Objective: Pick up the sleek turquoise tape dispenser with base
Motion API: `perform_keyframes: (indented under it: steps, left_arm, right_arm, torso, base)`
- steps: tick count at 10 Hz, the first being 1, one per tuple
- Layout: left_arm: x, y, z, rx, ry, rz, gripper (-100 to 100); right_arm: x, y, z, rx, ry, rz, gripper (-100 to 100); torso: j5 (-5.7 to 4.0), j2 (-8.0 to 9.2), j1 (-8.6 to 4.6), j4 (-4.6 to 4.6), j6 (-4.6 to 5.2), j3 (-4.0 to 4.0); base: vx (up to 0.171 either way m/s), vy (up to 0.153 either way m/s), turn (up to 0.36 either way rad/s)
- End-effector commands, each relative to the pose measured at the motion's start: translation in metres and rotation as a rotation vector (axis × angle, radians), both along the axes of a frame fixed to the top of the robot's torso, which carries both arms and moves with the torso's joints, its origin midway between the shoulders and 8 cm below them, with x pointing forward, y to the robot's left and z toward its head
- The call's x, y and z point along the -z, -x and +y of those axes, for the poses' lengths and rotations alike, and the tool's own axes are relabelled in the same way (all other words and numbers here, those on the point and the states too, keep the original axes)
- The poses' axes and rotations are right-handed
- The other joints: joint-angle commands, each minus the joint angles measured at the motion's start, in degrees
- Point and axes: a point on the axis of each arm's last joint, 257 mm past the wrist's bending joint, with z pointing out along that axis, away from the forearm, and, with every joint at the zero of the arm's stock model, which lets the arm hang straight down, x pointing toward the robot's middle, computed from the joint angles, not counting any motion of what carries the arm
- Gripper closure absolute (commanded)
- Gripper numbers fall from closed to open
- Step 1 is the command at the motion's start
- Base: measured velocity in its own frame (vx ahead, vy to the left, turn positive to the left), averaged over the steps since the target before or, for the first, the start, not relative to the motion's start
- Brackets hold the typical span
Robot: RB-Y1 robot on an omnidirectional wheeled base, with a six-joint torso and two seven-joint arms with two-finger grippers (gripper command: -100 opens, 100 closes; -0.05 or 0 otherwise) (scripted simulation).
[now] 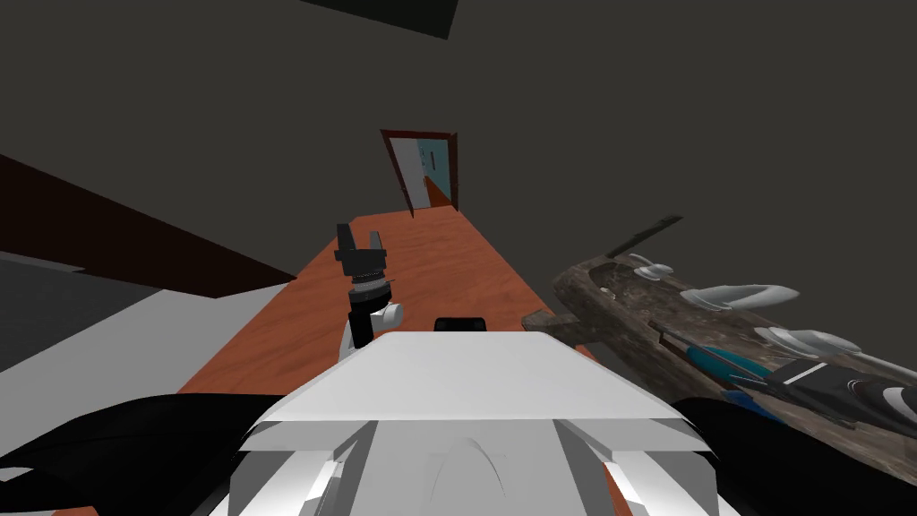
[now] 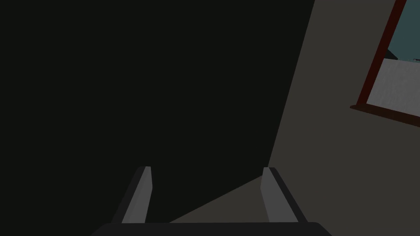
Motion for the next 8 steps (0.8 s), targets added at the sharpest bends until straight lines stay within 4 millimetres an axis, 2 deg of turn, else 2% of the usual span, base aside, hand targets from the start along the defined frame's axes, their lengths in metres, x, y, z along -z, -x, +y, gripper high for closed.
perform_keyframes:
  steps: [1, 2, 3, 4, 6, 7, 8]
  left_arm:
    - [0.0, 0.0, 0.0, 0.0, 0.0, 0.0, 0]
    - [0.0, 0.0, 0.0, 0.0, 0.0, 0.0, 0]
    - [0.0, 0.0, 0.0, 0.0, 0.0, 0.0, 0]
    - [0.0, 0.0, 0.0, 0.0, 0.0, 0.0, 0]
    - [0.0, 0.0, 0.0, 0.0, 0.0, 0.0, 0]
    - [0.0, 0.0, 0.0, 0.0, 0.0, 0.0, 0]
    - [0.0, 0.0, 0.0, 0.0, 0.0, 0.0, 0]
  right_arm:
    - [0.0, 0.009, 0.001, -0.014, 0.0, 0.008, -100]
    - [0.002, 0.026, 0.001, 0.004, -0.01, 0.0, -100]
    - [0.002, 0.026, 0.001, -0.019, -0.004, 0.011, -100]
    - [0.004, 0.044, 0.002, 0.004, -0.014, -0.001, -100]
    - [0.004, 0.044, 0.002, -0.027, -0.006, 0.013, -100]
    - [0.006, 0.061, 0.004, -0.013, -0.014, 0.004, -100]
    - [0.006, 0.061, 0.004, -0.035, -0.008, 0.014, -100]
  torso:
    - [0.0, 0.0, 0.0, 0.0, 0.0, 0.0]
    - [-0.01, -0.07, -0.09, -0.03, -0.05, -0.05]
    - [-0.02, -0.18, -0.02, -0.05, -0.02, -0.11]
    - [0.0, -0.17, 0.03, -0.06, -0.06, -0.12]
    - [-0.01, -0.17, -0.07, -0.06, -0.07, -0.12]
    - [-0.01, 0.02, -0.03, -0.02, -0.07, -0.01]
    - [-0.02, 0.02, -0.04, 0.0, -0.01, 0.01]
  base:
    - [0.111, -0.045, -0.046]
    - [0.145, -0.019, -0.045]
    - [0.125, -0.002, -0.041]
    - [0.147, -0.02, -0.053]
    - [0.082, -0.027, -0.014]
    - [0.078, -0.022, -0.051]
    - [0.096, -0.013, -0.043]
